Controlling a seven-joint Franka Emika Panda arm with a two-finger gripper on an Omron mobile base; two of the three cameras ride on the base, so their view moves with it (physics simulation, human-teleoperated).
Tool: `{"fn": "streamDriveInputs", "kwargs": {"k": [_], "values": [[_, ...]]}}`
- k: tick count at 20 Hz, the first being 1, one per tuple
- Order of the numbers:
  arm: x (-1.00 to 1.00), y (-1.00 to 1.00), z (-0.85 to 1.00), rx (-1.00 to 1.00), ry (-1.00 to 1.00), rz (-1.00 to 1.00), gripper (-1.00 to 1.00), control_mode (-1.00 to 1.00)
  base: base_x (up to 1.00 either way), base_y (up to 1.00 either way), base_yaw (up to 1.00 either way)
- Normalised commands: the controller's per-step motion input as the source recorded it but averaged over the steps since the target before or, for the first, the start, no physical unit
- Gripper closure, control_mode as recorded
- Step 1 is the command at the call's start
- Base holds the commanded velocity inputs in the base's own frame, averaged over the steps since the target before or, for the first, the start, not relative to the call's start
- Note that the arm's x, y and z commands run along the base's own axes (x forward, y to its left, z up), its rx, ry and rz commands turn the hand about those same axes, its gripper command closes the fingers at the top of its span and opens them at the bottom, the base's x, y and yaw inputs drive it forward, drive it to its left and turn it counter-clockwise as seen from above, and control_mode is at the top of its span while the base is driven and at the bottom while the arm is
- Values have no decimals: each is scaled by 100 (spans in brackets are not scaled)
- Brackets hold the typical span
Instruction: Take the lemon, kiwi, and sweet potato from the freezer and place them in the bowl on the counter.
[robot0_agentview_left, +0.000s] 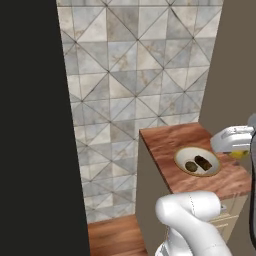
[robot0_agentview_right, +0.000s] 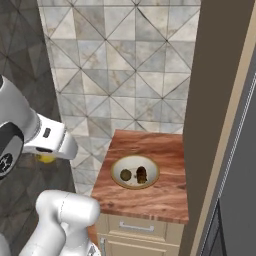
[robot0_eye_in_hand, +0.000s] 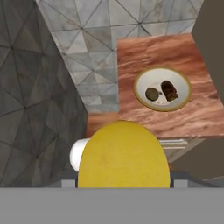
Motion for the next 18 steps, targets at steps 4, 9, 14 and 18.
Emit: {"fn": "streamDriveInputs", "kwargs": {"k": [4, 9, 14, 18], "values": [[91, -27, -18, 0, 17, 0, 100, -100, 0, 0, 0], [100, -15, -62, 0, 24, 0, 100, -100, 0, 0, 0], [100, -33, -86, 0, 19, 0, 100, -100, 0, 0, 0], [99, -45, -72, 0, 12, 0, 100, -100, 0, 0, 0]]}}
